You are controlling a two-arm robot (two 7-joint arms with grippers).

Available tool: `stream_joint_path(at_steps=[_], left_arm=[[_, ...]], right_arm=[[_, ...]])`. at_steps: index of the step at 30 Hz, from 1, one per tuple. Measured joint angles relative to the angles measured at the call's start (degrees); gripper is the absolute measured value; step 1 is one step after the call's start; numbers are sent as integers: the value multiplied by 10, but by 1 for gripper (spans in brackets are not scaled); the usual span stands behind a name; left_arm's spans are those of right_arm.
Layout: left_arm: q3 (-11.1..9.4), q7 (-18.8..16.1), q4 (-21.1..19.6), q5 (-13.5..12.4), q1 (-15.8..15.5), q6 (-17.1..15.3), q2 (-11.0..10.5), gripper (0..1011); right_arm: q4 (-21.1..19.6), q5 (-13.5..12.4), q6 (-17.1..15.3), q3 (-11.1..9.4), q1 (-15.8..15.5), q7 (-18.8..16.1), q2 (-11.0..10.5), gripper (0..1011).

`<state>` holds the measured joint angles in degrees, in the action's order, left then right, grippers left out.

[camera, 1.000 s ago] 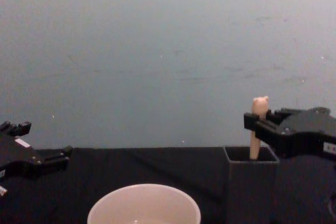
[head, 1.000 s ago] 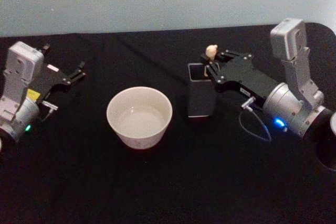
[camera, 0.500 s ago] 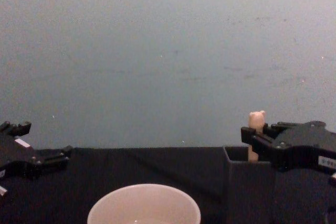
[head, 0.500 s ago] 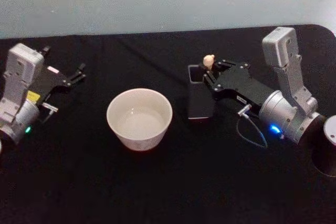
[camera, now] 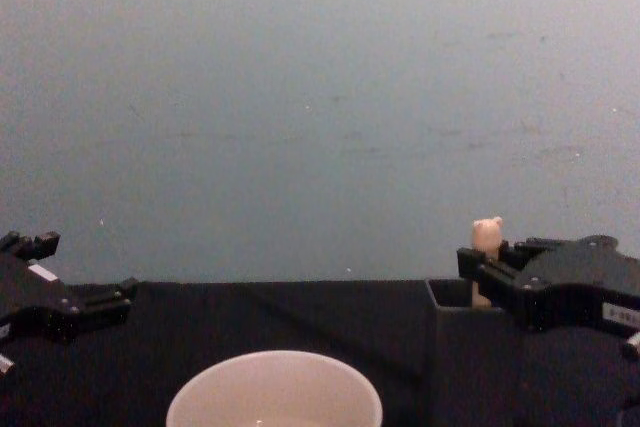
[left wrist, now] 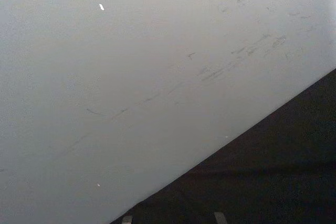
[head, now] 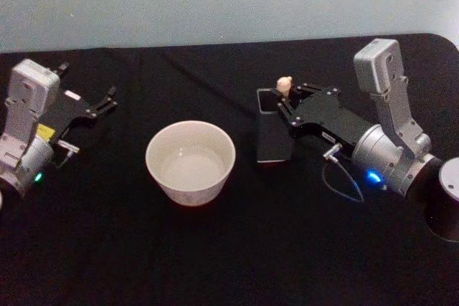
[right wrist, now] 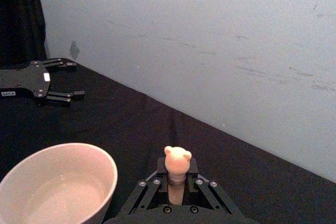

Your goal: Pick up the stirring spoon with one hand, stir inside the cup, then place it back in its original position.

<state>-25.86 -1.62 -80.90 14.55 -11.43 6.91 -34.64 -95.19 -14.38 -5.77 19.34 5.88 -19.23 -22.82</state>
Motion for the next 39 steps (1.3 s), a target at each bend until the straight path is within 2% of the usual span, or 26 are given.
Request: stream_joint_path(at_steps=[4, 7, 9, 12, 13, 15, 17, 19, 20, 21, 23, 26, 31, 39], left_arm=[[0, 0, 0, 0, 0, 0, 0, 1001], [0, 0, 0, 0, 0, 0, 0, 1001], [0, 0, 0, 0, 0, 0, 0, 1001], [0, 0, 0, 0, 0, 0, 0, 1001], [0, 0, 0, 0, 0, 0, 0, 1001], [0, 0, 0, 0, 0, 0, 0, 1001], [0, 0, 0, 0, 0, 0, 0, 1001], [0, 0, 0, 0, 0, 0, 0, 1001], [0, 0, 0, 0, 0, 0, 0, 1001], [0, 0, 0, 0, 0, 0, 0, 1001], [0, 0, 0, 0, 0, 0, 0, 1001], [0, 0, 0, 0, 0, 0, 0, 1001], [0, 0, 0, 0, 0, 0, 0, 1001], [0, 0, 0, 0, 0, 0, 0, 1001]], right_arm=[[0, -1, 0, 0, 0, 0, 0, 201], [0, -2, 1, 0, 0, -1, 0, 264], [0, -2, 1, 0, 0, -1, 0, 360], [0, -2, 1, -1, 0, -1, -1, 417], [-1, -3, 1, -1, 0, -1, -1, 478], [-1, -3, 1, -1, 0, -1, -1, 511], [-1, -3, 1, -1, 0, -2, -1, 600], [-1, -3, 1, -1, 0, -2, -1, 638], [-1, -3, 1, -1, 0, -2, -1, 697], [-1, -3, 1, -1, 0, -2, -1, 697], [-1, -3, 1, -1, 0, -2, -1, 792], [-1, -3, 1, -1, 0, -2, -1, 842], [-1, -3, 1, -1, 0, -2, -1, 991], [-1, -4, 1, -1, 0, -2, -1, 1002]])
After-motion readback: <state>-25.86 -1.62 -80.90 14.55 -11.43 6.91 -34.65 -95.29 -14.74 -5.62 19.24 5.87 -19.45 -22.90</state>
